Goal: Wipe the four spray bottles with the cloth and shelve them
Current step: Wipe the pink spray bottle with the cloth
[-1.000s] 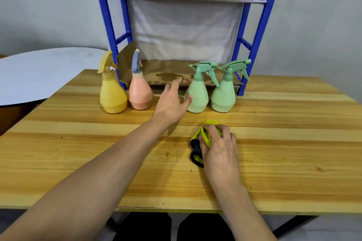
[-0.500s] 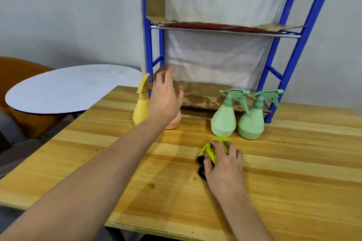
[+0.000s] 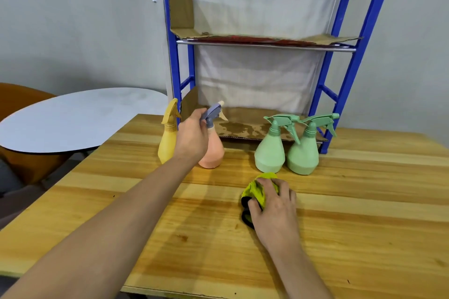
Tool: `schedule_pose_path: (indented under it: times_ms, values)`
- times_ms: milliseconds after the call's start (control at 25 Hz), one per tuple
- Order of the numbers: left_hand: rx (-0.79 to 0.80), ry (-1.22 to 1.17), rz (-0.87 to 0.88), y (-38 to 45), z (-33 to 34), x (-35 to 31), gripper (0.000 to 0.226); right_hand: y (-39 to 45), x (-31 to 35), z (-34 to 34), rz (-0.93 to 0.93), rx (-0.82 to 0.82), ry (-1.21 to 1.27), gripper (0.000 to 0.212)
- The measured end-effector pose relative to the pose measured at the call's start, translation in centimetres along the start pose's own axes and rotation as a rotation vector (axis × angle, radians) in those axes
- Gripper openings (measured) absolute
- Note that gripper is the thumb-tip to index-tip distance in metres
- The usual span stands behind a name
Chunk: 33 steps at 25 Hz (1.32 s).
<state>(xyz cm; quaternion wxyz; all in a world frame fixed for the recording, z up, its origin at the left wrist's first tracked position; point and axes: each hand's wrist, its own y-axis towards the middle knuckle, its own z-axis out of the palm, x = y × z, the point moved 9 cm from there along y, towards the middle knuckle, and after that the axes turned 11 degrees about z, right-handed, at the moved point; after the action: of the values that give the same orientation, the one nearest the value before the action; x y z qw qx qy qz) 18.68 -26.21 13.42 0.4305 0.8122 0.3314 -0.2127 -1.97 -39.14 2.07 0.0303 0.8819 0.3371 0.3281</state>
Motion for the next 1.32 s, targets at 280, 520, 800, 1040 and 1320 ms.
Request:
schedule_pose_path:
  times_ms: [280, 520, 800, 1040, 1320]
  values:
    - [0.048, -0.074, 0.079, -4.4, -0.7, -2.6, 0.037, -0.5, 0.1, -0.9, 0.023, 0.005, 0.002, 0.046]
    - [0.047, -0.211, 0.150, -9.4, -2.7, -4.0, 0.036, -3.1, -0.9, -2.1, -0.014, 0.064, 0.138, 0.041]
    - [0.086, -0.261, 0.177, -12.6, -4.2, -4.7, 0.037, -3.9, -2.8, -3.7, 0.117, 0.094, 0.541, 0.030]
    - [0.126, -0.269, 0.171, -12.7, -4.6, -6.0, 0.026, -2.9, -1.7, -7.9, 0.124, -0.058, 0.800, 0.024]
    - [0.137, -0.309, 0.226, -12.0, -4.1, -5.5, 0.015, -0.9, 6.6, -9.1, -0.194, 0.144, 0.856, 0.041]
